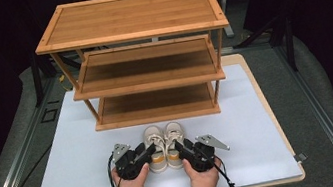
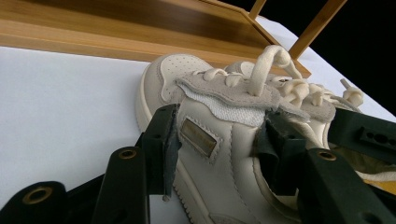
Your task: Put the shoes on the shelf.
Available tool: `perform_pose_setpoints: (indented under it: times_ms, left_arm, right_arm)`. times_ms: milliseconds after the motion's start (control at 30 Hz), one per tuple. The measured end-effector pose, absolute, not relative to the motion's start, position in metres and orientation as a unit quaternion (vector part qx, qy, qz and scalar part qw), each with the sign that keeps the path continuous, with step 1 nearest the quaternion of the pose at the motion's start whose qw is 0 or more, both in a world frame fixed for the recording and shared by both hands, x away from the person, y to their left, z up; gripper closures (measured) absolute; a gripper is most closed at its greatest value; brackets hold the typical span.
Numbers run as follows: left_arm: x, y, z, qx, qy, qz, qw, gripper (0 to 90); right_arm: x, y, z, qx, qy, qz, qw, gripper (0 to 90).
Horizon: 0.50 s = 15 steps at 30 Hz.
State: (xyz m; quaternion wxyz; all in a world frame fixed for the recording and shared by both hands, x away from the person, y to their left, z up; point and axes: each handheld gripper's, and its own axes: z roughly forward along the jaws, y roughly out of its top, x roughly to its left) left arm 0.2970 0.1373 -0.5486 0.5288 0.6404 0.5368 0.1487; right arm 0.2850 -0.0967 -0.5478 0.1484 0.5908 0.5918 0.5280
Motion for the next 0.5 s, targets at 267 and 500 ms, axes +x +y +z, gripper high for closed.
perform_pose_setpoints:
  times_ms: [267,500]
  left_arm:
    - [0.2984,0.1380,-0.5471,0.643,0.536,0.145,0.527,53.6]
    - [0.2978,0.1375,-0.5454,0.647,0.536,0.146,0.523,54.4]
  right_arm:
    - [0.2833,-0.0962,-0.5485,0.592,0.584,0.535,0.146,61.3]
    - [0.2832,-0.0954,-0.5474,0.597,0.580,0.533,0.149,61.4]
